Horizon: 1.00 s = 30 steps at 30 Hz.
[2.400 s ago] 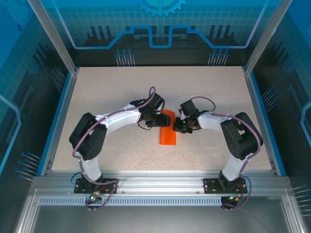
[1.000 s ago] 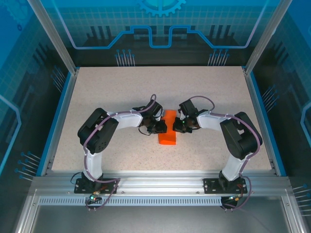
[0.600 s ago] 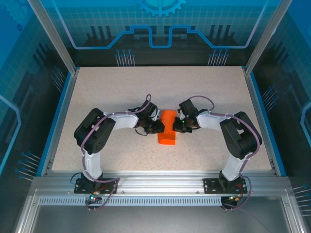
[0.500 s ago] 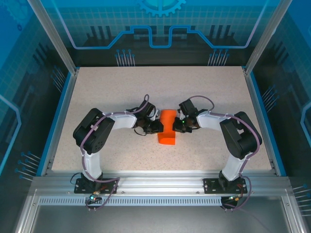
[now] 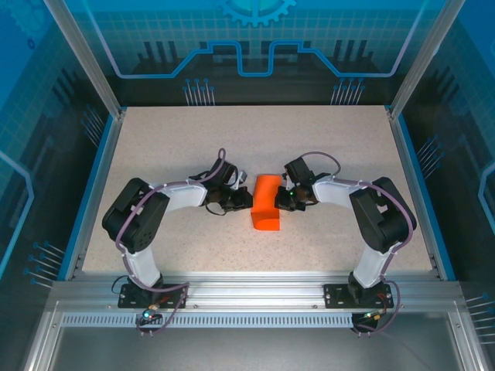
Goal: Fold a paper plane with a square sheet of paper (fold left side to right side)
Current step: Hold the square sheet of paper at the center of the table.
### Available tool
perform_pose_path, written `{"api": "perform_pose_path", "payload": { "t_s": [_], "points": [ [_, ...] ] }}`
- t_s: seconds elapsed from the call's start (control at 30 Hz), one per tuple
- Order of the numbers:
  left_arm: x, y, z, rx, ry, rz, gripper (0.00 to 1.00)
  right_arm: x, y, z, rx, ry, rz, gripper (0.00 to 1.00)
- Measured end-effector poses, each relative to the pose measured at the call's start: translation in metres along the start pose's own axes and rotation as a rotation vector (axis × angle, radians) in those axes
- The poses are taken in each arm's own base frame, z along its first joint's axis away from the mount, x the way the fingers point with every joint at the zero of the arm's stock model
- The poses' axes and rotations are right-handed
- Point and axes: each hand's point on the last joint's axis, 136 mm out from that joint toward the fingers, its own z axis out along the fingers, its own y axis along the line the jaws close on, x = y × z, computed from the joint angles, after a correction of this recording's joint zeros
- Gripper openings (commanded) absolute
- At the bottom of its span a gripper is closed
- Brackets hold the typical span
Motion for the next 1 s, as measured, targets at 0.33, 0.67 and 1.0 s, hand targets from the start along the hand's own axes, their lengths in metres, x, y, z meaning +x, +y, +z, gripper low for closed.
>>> {"api": "perform_pose_path", "payload": {
  "t_s": [0.33,0.67,1.0],
  "points": [
    [0.003,-0.031,0.030,0.050,0.042,0.049,0.12,0.000,0.001,0.000,0.003,0.003,-0.001,0.07],
    [0.014,-0.020,0.046,0.018,0.089,0.033,0.12,0.000,0.002,0.000,0.005,0.002,-0.010,0.07],
    [0.015,-0.019,0.046,0.017,0.091,0.032,0.12,-0.002,0.006,-0.009,-0.005,-0.012,-0.070,0.07]
  ]
}}
